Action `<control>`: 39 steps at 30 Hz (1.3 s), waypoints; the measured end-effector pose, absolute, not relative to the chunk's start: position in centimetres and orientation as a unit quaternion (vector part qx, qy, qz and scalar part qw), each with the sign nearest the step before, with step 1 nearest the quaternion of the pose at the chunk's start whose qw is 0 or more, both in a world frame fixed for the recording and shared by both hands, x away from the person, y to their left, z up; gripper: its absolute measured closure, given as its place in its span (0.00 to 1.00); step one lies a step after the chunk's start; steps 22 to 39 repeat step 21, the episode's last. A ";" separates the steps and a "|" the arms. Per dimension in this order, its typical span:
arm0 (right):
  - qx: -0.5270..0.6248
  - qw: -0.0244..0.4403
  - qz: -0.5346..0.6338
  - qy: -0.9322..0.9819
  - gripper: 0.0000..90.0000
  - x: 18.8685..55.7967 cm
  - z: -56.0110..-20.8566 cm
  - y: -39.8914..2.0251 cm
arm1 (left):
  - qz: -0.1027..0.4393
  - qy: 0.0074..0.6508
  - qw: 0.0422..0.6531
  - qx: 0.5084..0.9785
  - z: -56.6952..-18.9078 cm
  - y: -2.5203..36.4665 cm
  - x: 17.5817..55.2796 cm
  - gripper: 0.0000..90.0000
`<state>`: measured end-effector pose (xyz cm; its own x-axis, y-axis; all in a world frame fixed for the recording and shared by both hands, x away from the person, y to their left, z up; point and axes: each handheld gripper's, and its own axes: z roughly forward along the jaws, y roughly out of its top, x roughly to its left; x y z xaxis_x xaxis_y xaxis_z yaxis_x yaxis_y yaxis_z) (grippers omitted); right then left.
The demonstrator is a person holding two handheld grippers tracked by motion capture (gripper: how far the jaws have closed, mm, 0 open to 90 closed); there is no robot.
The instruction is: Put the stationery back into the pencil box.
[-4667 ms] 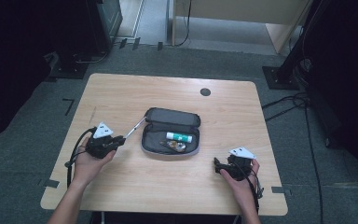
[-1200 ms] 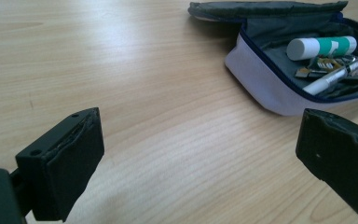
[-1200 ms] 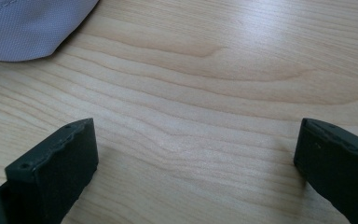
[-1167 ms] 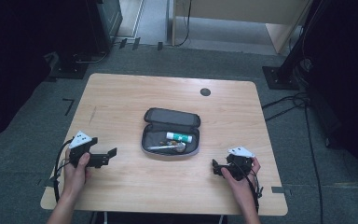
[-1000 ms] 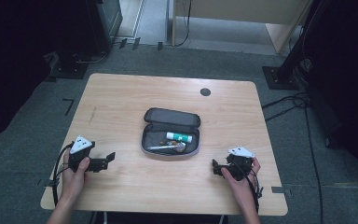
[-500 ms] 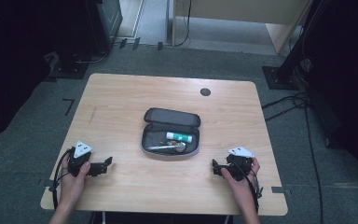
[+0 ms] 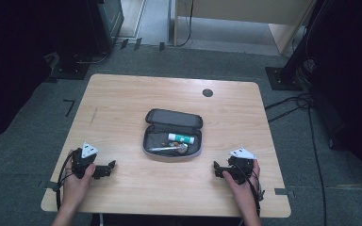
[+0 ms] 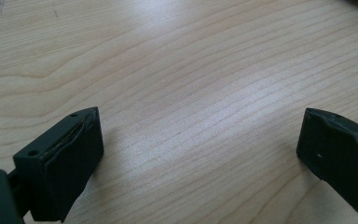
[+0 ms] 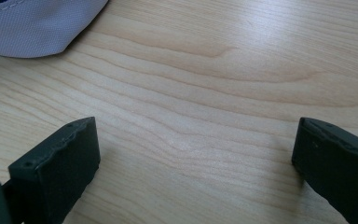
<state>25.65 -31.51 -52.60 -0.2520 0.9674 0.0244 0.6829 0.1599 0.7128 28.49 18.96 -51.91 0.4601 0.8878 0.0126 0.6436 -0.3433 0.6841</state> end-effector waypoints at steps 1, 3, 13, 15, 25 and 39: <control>0.568 0.228 0.312 0.727 0.00 25.6 -52.6 -31.5 | 0.196 0.481 0.311 0.796 -51.9 19.0 28.5 0.01; 0.569 0.227 0.312 0.726 0.00 25.6 -52.6 -31.5 | 0.197 0.484 0.311 0.794 -51.9 18.9 28.5 0.01; 0.572 0.228 0.312 0.724 0.00 25.6 -52.6 -31.4 | 0.202 0.497 0.307 0.786 -51.9 18.6 28.5 0.01; 0.571 0.228 0.312 0.724 0.00 25.6 -52.6 -31.4 | 0.208 0.508 0.305 0.779 -51.9 18.4 28.4 0.01; 0.571 0.227 0.312 0.724 0.00 25.7 -52.6 -31.4 | 0.208 0.509 0.304 0.778 -51.9 18.4 28.3 0.01; 0.571 0.227 0.312 0.724 0.00 25.7 -52.6 -31.4 | 0.208 0.509 0.304 0.778 -51.9 18.4 28.3 0.01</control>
